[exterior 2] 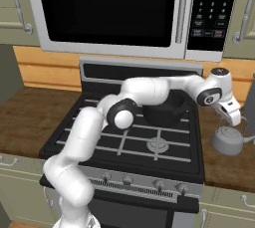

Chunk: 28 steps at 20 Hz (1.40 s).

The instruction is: Pick the kettle from the counter and place it on a stove burner. Then turn the burner on.

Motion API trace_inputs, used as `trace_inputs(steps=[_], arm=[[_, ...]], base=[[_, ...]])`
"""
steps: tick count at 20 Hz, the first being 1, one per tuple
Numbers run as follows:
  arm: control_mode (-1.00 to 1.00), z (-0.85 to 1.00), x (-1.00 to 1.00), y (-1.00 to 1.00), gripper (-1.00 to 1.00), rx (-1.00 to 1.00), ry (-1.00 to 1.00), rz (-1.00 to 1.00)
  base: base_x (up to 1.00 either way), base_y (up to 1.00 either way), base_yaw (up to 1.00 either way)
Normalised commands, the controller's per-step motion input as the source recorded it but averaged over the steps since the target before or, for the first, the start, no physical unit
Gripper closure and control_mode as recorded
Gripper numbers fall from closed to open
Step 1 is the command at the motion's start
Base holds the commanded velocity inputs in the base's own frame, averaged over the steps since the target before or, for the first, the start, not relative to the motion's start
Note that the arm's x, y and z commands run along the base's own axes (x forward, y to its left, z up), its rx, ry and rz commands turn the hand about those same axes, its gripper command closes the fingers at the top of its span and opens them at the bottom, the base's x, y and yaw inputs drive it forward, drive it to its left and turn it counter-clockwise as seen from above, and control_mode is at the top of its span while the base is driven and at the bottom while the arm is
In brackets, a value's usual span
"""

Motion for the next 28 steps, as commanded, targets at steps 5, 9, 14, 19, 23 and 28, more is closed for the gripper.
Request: trace_inputs(steps=[5, 9, 14, 19, 23, 28], arm=[[-1.00, -0.12, 0.00, -0.31, -1.00, 0.00, 0.00, 0.00], [-1.00, -0.02, 0.05, -0.04, 1.00, 0.00, 0.00, 0.00], [-1.00, -0.04, 0.02, 0.01, 1.00, 0.00, -0.01, 0.00], [-1.00, -0.01, -0.42, 0.18, 1.00, -0.01, -0.20, 0.00], [-1.00, 0.00, -0.70, 0.48, 1.00, -0.05, -0.29, 0.00], [-1.00, 0.17, -0.61, 0.65, 1.00, -0.05, -0.22, 0.00]], base=[[0.00, 0.00, 0.00], [0.00, 0.00, 0.00], [0.00, 0.00, 0.00], [0.00, 0.00, 0.00], [0.00, 0.00, 0.00], [0.00, 0.00, 0.00]])
